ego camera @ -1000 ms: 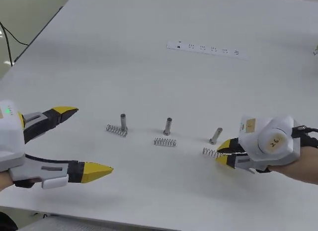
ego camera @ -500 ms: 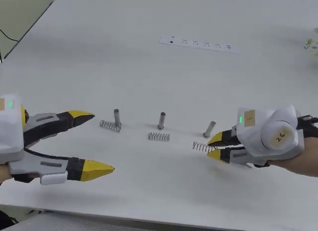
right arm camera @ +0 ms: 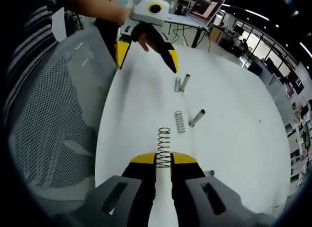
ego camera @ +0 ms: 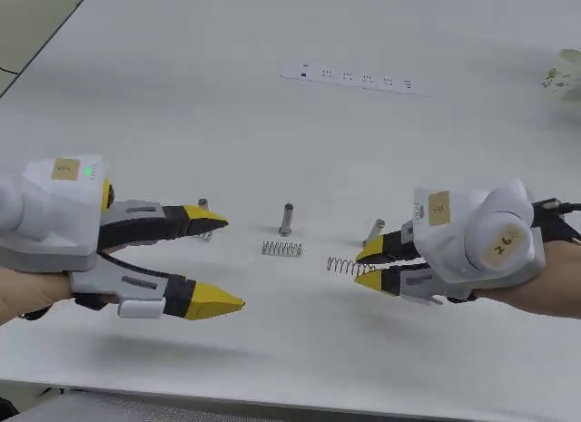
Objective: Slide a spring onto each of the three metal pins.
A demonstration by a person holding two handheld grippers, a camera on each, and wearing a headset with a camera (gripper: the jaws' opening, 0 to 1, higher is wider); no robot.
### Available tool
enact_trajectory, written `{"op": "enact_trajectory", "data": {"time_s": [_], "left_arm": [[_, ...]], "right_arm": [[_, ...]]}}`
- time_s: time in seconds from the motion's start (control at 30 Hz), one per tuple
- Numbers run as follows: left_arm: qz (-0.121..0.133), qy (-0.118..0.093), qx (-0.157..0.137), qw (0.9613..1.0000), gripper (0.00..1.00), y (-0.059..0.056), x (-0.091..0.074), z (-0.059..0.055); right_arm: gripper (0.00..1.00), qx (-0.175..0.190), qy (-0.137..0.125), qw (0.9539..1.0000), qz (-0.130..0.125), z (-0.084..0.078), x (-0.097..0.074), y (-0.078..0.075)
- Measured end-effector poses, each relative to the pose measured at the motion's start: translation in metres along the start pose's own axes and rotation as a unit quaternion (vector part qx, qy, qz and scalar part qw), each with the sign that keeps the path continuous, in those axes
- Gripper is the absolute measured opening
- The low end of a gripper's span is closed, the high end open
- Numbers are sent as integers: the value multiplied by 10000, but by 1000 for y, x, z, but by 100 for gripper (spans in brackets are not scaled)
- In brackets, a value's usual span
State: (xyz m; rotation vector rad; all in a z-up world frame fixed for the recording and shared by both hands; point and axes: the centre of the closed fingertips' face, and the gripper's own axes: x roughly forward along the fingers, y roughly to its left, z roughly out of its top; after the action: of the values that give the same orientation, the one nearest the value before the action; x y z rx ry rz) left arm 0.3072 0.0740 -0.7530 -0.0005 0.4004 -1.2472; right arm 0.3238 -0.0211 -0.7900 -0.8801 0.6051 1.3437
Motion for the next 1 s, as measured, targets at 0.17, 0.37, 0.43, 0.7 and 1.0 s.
{"op": "enact_trajectory", "data": {"time_s": [0.17,0.37,0.43,0.7,1.0], "left_arm": [[-236,118,120,9996,50,-6,15,1],[-398,59,160,9991,46,-9,33,9],[-484,32,168,9987,44,-12,39,12],[-630,67,315,9975,34,-16,55,13],[-699,-17,336,9970,23,-17,60,18]], "right_arm": [[8,-84,-69,9999,56,11,-1,6],[8,-73,-153,9998,117,21,-1,10],[8,-67,-192,9997,128,24,-1,11],[8,-139,-275,9994,149,31,-3,12],[8,-97,-393,9991,144,38,-4,12]]}}
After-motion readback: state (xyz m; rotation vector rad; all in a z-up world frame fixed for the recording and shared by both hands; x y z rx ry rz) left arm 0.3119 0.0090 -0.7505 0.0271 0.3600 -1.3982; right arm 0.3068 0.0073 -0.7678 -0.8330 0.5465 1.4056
